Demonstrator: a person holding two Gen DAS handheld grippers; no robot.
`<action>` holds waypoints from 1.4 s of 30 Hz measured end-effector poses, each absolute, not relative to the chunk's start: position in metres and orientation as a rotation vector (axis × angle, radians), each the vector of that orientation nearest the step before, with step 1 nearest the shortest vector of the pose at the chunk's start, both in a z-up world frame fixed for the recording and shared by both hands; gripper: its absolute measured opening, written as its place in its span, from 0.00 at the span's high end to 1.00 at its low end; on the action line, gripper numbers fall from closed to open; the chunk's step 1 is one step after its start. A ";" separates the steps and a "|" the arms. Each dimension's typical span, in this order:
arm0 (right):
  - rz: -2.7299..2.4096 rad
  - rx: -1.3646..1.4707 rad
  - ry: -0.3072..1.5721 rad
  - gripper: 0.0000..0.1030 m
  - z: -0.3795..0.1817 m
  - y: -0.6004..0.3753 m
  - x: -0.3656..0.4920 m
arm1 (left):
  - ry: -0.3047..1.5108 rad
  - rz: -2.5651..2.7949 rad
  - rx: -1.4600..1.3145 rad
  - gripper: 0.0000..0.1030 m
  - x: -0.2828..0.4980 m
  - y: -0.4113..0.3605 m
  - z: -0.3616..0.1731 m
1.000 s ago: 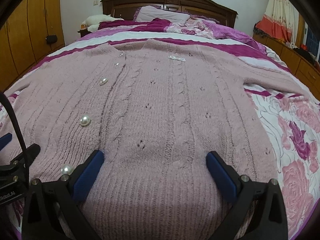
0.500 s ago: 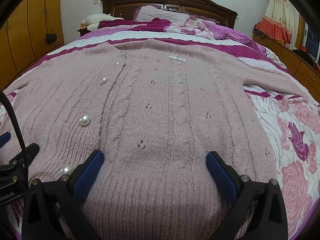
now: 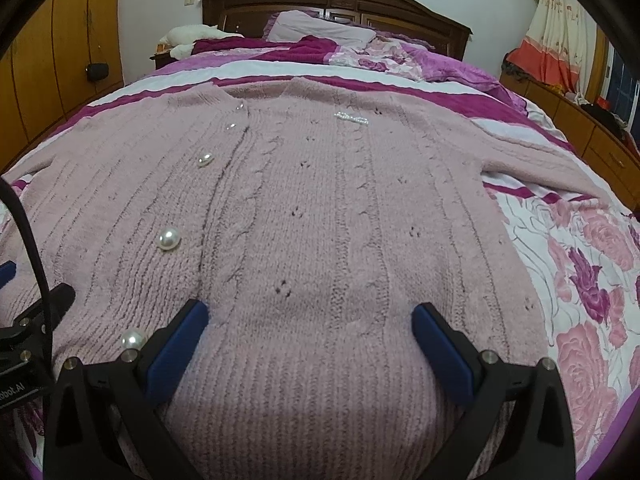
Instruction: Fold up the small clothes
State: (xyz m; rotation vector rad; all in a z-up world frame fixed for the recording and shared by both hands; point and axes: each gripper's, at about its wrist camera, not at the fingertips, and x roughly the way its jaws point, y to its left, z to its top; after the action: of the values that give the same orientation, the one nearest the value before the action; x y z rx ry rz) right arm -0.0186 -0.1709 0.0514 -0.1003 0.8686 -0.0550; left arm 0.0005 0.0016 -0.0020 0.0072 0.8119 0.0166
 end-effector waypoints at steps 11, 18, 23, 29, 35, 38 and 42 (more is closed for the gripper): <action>-0.047 -0.092 0.866 0.00 0.052 -0.172 -0.020 | 0.808 0.001 -0.013 0.18 -0.001 0.005 -0.004; -0.065 -0.108 0.867 0.00 0.052 -0.169 -0.019 | 0.808 0.002 -0.011 0.17 -0.001 0.005 -0.004; -0.068 -0.114 0.863 0.00 0.053 -0.169 -0.020 | 0.808 0.001 -0.011 0.17 -0.001 0.005 -0.004; -0.054 -0.099 0.865 0.00 0.052 -0.171 -0.019 | 0.808 0.001 -0.012 0.17 -0.001 0.004 -0.003; -0.056 -0.101 0.867 0.00 0.051 -0.172 -0.018 | 0.808 0.002 -0.011 0.17 -0.001 0.004 -0.003; -0.059 -0.102 0.867 0.00 0.051 -0.172 -0.018 | 0.808 0.002 -0.010 0.17 -0.001 0.004 -0.003; -0.077 -0.112 0.871 0.00 0.051 -0.169 -0.016 | 0.808 0.002 -0.011 0.17 -0.001 0.004 -0.003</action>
State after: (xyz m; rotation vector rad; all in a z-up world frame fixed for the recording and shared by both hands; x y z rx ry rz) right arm -0.0164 -0.1689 0.0512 -0.1118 0.8713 -0.0765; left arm -0.0013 0.0042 -0.0034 -0.0108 0.8079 0.0016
